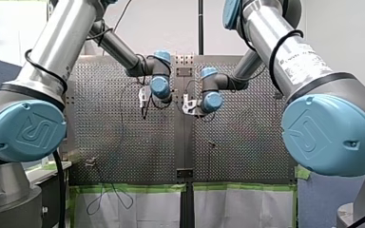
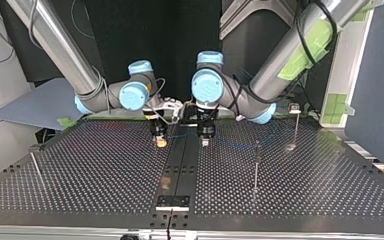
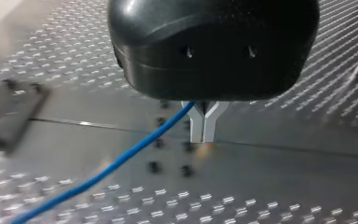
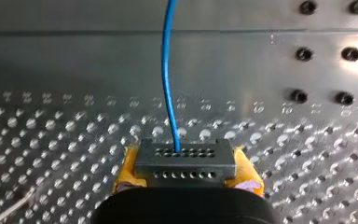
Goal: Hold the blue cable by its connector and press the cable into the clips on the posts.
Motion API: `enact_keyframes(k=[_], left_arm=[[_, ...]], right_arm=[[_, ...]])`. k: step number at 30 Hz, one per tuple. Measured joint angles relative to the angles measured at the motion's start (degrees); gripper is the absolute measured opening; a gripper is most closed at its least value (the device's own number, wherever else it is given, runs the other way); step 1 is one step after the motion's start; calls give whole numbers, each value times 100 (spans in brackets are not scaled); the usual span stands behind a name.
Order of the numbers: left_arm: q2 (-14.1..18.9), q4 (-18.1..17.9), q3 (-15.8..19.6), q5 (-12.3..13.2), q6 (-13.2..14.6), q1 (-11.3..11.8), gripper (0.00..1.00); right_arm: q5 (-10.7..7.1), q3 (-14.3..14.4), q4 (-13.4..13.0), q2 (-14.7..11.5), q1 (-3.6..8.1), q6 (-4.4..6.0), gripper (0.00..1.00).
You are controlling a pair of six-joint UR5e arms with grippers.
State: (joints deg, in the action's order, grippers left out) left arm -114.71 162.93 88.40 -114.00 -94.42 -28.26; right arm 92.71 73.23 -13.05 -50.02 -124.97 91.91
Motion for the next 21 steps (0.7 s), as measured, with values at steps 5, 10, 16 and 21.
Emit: enact_keyframes(k=[5, 10, 16, 21], left_arm=[[-230, -214, 166, 9, -87, -78, 1], [-291, -449, 392, 9, -130, -130, 1], [-295, -744, 584, -6, -153, -234, 1], [-295, -822, 603, -17, -212, -352, 1]], right_arm=[[103, 199, -58, -132, 17, -47, 0], [123, 434, -256, -348, 42, -52, 0], [176, 742, -401, -505, 53, -126, 0], [265, 1001, -536, -596, 55, -172, 0]])
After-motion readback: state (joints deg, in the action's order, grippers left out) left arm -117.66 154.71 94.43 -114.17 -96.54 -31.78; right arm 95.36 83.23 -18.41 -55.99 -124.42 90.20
